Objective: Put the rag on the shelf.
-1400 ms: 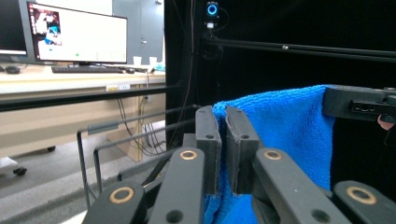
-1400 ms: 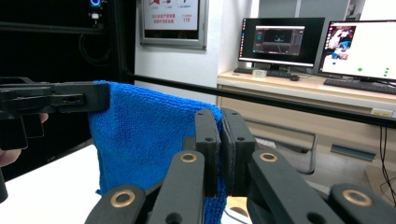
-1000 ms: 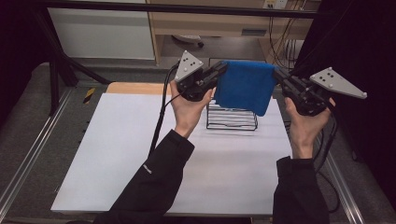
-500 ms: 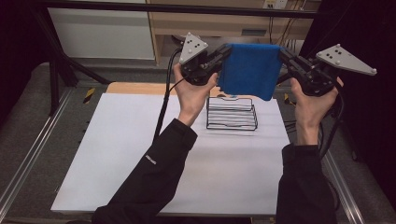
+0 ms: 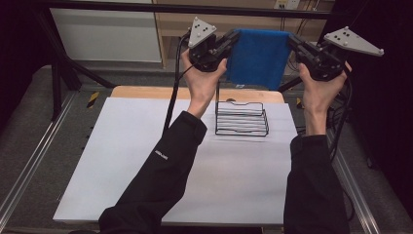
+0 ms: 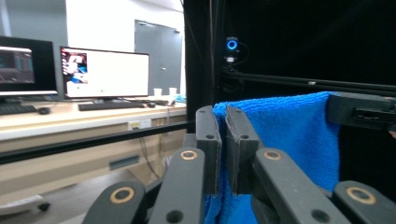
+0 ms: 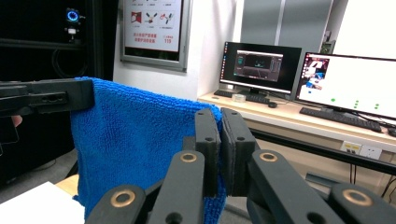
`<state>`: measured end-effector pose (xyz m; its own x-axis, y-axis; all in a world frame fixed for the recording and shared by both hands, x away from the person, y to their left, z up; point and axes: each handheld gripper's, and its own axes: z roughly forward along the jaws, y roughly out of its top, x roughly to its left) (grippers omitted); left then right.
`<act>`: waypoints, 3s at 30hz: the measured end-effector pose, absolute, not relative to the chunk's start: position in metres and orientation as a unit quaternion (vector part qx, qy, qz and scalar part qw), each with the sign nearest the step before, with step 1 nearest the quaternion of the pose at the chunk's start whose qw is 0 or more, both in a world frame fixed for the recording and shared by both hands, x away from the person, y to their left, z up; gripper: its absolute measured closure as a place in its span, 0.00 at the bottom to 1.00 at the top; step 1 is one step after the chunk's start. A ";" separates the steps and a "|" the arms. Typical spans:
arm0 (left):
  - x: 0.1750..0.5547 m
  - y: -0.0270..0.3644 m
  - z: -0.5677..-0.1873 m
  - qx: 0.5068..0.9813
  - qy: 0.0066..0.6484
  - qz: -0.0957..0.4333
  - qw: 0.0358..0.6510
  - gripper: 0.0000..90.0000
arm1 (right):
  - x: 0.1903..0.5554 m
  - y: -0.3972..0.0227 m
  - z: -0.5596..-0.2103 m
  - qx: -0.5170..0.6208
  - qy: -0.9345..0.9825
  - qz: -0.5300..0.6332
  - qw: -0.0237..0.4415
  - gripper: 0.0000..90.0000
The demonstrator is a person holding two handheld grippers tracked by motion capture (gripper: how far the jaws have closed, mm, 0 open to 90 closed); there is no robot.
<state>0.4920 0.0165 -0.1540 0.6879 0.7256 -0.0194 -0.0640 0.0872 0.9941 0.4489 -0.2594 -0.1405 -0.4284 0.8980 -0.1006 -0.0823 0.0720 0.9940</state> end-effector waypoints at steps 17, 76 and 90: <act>0.525 0.010 -0.157 0.607 0.288 0.300 0.677 0.94 | 0.494 -0.261 -0.146 0.353 0.604 0.588 0.407 0.96; 0.496 0.022 -0.234 0.722 0.238 0.244 0.603 0.93 | 0.463 -0.277 -0.220 0.349 0.693 0.540 0.327 0.95; 0.490 0.027 -0.228 0.739 0.243 0.211 0.592 0.81 | 0.463 -0.280 -0.240 0.338 0.708 0.535 0.314 0.95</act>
<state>0.4901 0.0266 -0.2275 0.7932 0.6085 0.0230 0.1097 -0.1799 0.9776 0.4627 -0.2800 -0.2404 -0.5742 0.8147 -0.0816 0.1431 0.1980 0.9697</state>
